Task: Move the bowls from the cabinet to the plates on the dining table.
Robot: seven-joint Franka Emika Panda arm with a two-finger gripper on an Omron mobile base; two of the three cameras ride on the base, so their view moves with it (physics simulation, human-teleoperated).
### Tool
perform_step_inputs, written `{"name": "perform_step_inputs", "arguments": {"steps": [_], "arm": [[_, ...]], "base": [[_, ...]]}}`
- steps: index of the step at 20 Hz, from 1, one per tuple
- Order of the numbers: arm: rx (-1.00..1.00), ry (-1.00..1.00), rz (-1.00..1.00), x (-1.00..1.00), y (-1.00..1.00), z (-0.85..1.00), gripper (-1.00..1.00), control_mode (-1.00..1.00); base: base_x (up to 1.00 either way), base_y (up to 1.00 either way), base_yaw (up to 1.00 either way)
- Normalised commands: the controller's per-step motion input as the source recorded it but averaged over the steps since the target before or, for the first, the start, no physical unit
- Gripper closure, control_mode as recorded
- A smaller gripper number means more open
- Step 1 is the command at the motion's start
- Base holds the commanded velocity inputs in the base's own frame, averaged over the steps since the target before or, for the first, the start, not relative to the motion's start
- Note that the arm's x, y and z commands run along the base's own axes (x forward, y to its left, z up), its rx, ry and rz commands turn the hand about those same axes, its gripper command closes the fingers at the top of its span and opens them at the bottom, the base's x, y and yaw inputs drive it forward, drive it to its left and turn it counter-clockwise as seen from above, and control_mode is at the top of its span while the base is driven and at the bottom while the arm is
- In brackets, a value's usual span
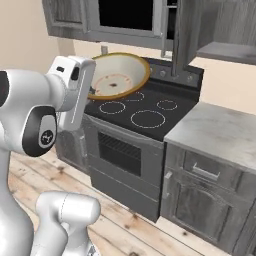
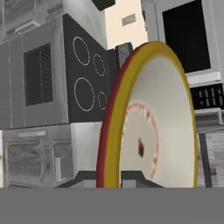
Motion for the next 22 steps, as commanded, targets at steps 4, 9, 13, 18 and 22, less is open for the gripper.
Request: {"name": "perform_step_inputs", "arguments": {"steps": [4, 9, 13, 18, 22], "arm": [[0.00, 0.00, 0.00, 0.00, 0.00, 0.00, 1.00, 1.00], [0.00, 0.00, 0.00, 0.00, 0.00, 0.00, 1.00, 1.00], [0.00, 0.00, 0.00, 0.00, 0.00, 0.00, 1.00, 1.00], [0.00, 0.00, 0.00, 0.00, 0.00, 0.00, 1.00, 1.00], [0.00, 0.00, 0.00, 0.00, 0.00, 0.00, 1.00, 1.00]], "base": [[-0.03, 0.65, 0.31], [-0.03, 0.50, 0.39], [-0.09, 0.39, 0.45], [-0.15, 0.32, 0.48], [-0.17, 0.27, 0.50]]}}
